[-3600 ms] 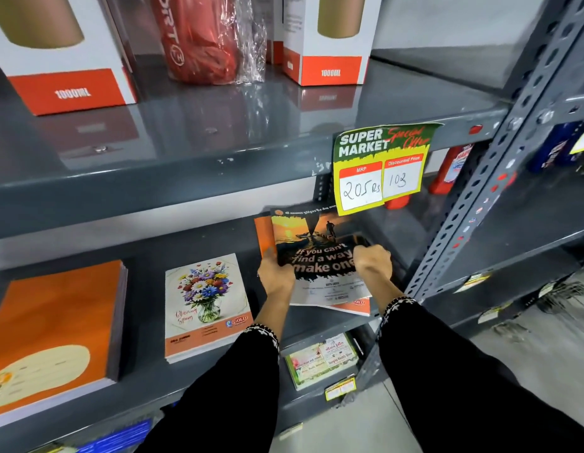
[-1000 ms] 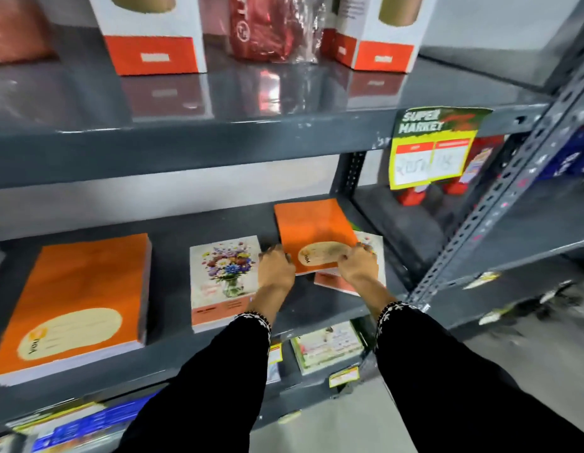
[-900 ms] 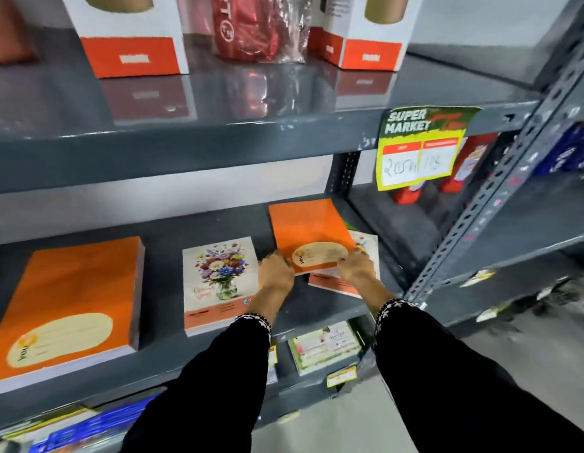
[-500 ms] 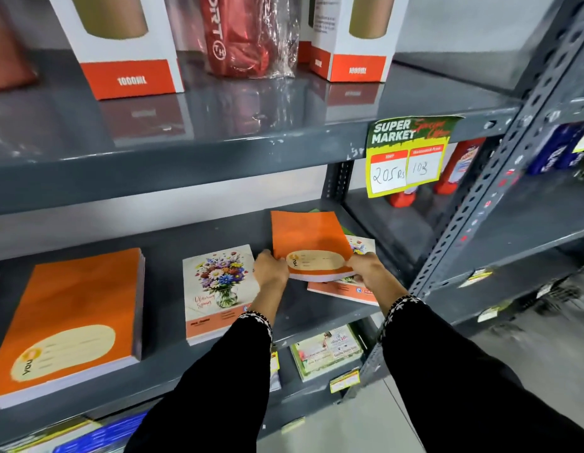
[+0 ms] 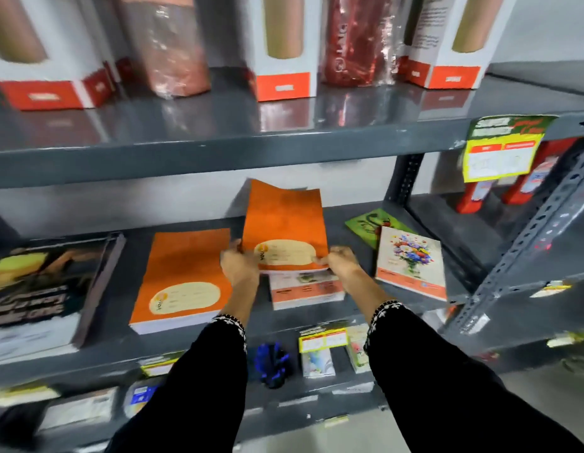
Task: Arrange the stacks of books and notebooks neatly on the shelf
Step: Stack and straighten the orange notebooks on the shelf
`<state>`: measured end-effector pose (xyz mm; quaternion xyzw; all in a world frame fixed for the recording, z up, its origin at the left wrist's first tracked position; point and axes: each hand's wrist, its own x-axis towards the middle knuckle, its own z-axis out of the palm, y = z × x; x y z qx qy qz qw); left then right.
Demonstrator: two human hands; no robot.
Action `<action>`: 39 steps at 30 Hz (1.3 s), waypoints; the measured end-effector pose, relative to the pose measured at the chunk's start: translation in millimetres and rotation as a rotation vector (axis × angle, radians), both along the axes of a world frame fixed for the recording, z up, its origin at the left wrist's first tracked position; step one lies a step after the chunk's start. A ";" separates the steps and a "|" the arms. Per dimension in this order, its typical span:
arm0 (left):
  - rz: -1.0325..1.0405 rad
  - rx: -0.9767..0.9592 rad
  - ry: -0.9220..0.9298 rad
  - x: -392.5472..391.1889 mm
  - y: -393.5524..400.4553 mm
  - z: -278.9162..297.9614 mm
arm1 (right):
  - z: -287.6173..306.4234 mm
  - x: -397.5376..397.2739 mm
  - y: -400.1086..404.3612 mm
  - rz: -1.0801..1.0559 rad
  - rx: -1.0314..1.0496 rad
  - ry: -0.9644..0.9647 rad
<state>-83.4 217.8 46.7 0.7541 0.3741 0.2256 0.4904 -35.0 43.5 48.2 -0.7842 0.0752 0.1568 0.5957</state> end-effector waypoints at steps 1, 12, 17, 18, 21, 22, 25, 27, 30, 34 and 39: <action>0.026 0.013 0.006 -9.2 15.5 0.5 | -1.1 -6.0 16.3 0.041 0.003 -0.014; 0.169 0.119 0.178 -115.0 143.5 -14.3 | -25.8 -69.1 160.2 0.331 -0.158 -0.081; 0.150 0.199 0.280 -121.9 146.6 -21.2 | -28.2 -72.3 158.5 0.338 -0.389 -0.106; 0.173 0.221 0.290 -120.7 146.3 -21.1 | -28.0 -70.9 154.5 0.329 -0.401 -0.131; 0.200 0.309 0.270 -112.5 138.9 -21.6 | -26.6 -64.5 137.0 0.202 -0.363 -0.179; 0.183 0.334 0.246 -107.2 132.2 -22.3 | -26.3 -61.0 127.9 0.143 -0.352 -0.201; 0.118 0.356 0.195 -87.4 104.1 -23.9 | -24.9 -48.5 98.4 0.011 -0.322 -0.211; 0.045 0.354 0.177 -70.8 77.2 -25.3 | -25.0 -37.4 72.4 -0.059 -0.318 -0.233; -0.057 0.337 0.139 -41.9 29.7 -26.6 | -20.1 -21.0 25.5 -0.127 -0.335 -0.239; -0.219 0.310 0.069 0.8 -52.5 -29.5 | -17.3 9.0 -53.4 -0.197 -0.383 -0.242; -0.383 0.258 0.103 47.5 -148.1 -34.5 | -19.4 37.1 -140.9 -0.284 -0.514 -0.159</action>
